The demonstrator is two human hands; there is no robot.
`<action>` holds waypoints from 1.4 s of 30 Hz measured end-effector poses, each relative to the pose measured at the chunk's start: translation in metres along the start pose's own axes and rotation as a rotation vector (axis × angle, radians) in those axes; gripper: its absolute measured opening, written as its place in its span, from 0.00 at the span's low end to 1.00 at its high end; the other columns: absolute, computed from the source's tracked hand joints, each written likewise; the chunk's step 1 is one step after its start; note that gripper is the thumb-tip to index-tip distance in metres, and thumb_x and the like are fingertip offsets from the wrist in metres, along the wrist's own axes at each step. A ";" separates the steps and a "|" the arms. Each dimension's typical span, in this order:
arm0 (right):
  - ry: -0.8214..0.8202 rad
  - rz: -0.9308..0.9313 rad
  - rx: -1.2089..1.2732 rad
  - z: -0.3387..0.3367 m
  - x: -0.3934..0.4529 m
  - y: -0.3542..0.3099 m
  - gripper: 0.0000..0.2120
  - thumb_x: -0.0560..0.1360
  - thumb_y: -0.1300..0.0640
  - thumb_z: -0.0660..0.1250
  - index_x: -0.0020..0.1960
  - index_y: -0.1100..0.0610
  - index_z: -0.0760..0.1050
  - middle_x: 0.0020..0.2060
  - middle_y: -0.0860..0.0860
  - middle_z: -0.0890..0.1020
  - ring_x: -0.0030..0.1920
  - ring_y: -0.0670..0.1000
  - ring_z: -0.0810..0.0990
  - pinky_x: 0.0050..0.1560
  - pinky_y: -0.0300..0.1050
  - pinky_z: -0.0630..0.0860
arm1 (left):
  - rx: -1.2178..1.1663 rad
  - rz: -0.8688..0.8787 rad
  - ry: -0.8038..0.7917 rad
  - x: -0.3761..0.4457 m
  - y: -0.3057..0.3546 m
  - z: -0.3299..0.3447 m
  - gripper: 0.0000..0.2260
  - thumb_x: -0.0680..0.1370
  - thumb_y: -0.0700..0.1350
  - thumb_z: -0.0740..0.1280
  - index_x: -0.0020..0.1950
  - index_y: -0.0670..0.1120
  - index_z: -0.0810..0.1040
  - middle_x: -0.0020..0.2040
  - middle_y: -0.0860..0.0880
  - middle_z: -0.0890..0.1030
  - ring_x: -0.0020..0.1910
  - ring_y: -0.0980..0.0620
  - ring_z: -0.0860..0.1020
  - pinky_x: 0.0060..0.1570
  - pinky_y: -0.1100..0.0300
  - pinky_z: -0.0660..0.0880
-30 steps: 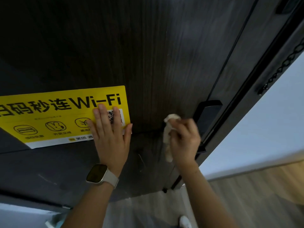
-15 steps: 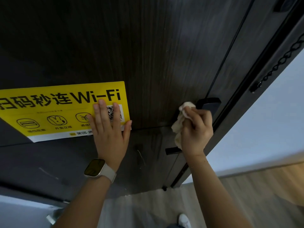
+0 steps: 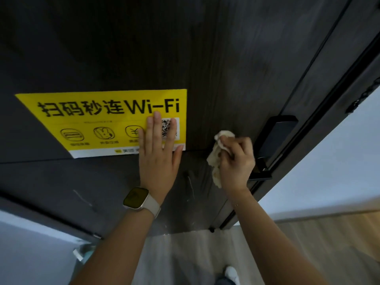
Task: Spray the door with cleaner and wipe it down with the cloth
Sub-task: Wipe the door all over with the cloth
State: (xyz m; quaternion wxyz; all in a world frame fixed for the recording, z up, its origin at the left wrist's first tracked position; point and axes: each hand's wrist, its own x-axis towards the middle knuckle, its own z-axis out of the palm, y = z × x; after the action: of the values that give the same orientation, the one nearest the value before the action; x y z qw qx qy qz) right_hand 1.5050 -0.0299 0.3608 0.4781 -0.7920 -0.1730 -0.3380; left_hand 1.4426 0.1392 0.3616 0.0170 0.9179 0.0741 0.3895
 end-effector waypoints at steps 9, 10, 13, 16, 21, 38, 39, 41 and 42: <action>-0.390 0.055 0.067 0.015 -0.081 -0.008 0.13 0.69 0.71 0.65 0.48 0.62 0.83 0.44 0.51 0.76 0.43 0.42 0.74 0.47 0.24 0.69 | -0.262 -0.303 -0.304 -0.115 -0.032 -0.029 0.19 0.82 0.52 0.57 0.68 0.46 0.76 0.67 0.48 0.76 0.63 0.47 0.75 0.59 0.47 0.74; -0.413 0.063 0.093 0.020 -0.088 -0.012 0.13 0.68 0.73 0.66 0.49 0.63 0.83 0.45 0.50 0.75 0.43 0.41 0.73 0.48 0.24 0.68 | -0.249 -0.359 -0.358 -0.130 -0.041 -0.032 0.19 0.82 0.53 0.55 0.66 0.46 0.77 0.65 0.49 0.77 0.62 0.47 0.75 0.58 0.47 0.75; -0.462 0.036 0.135 0.038 -0.109 -0.025 0.14 0.68 0.75 0.67 0.48 0.63 0.83 0.44 0.52 0.76 0.43 0.41 0.73 0.47 0.23 0.67 | -0.203 -0.430 -0.457 -0.168 -0.068 -0.041 0.21 0.82 0.54 0.53 0.61 0.45 0.80 0.60 0.47 0.80 0.57 0.44 0.78 0.57 0.48 0.76; -0.514 0.015 0.169 0.059 -0.128 -0.044 0.13 0.68 0.74 0.68 0.48 0.62 0.83 0.44 0.52 0.76 0.43 0.44 0.75 0.47 0.24 0.69 | -0.190 -0.462 -0.472 -0.192 -0.097 -0.053 0.21 0.81 0.53 0.53 0.60 0.44 0.81 0.58 0.46 0.81 0.55 0.44 0.79 0.55 0.47 0.77; -0.568 -0.010 0.139 0.100 -0.167 -0.072 0.16 0.67 0.76 0.70 0.49 0.60 0.83 0.46 0.44 0.73 0.43 0.41 0.74 0.46 0.25 0.70 | -0.180 -0.547 -0.435 -0.222 -0.167 -0.050 0.22 0.81 0.56 0.54 0.63 0.45 0.79 0.66 0.44 0.76 0.64 0.42 0.74 0.62 0.46 0.74; -0.335 -0.186 -0.010 0.303 -0.278 -0.123 0.15 0.70 0.73 0.66 0.53 0.63 0.82 0.49 0.51 0.74 0.46 0.49 0.77 0.49 0.31 0.72 | -0.081 -0.095 -0.162 -0.268 -0.408 0.050 0.29 0.80 0.53 0.64 0.79 0.48 0.58 0.79 0.41 0.50 0.79 0.44 0.47 0.76 0.41 0.51; -0.314 -0.202 -0.015 0.308 -0.285 -0.114 0.15 0.70 0.73 0.65 0.53 0.63 0.82 0.49 0.50 0.74 0.46 0.50 0.77 0.49 0.32 0.72 | -0.081 -0.084 -0.113 -0.269 -0.413 0.060 0.29 0.80 0.52 0.65 0.78 0.48 0.58 0.79 0.41 0.51 0.79 0.45 0.46 0.76 0.42 0.50; -0.275 -0.238 -0.021 0.316 -0.303 -0.097 0.16 0.70 0.73 0.65 0.54 0.63 0.82 0.50 0.50 0.74 0.46 0.51 0.78 0.49 0.35 0.74 | -0.094 -0.045 -0.034 -0.271 -0.420 0.080 0.30 0.80 0.52 0.66 0.78 0.48 0.57 0.78 0.41 0.50 0.79 0.47 0.43 0.77 0.44 0.47; -0.257 -0.260 -0.019 0.319 -0.312 -0.087 0.16 0.70 0.74 0.65 0.54 0.63 0.82 0.50 0.51 0.75 0.46 0.52 0.79 0.49 0.37 0.74 | -0.094 -0.020 0.001 -0.272 -0.422 0.089 0.31 0.80 0.53 0.66 0.78 0.48 0.56 0.78 0.41 0.50 0.79 0.47 0.42 0.77 0.45 0.46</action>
State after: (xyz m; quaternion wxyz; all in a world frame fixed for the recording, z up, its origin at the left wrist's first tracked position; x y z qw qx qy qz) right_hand 1.3488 0.3064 0.0978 0.3969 -0.8039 -0.3305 -0.2949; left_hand 1.2681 0.5181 0.0682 0.0638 0.9151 0.0648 0.3929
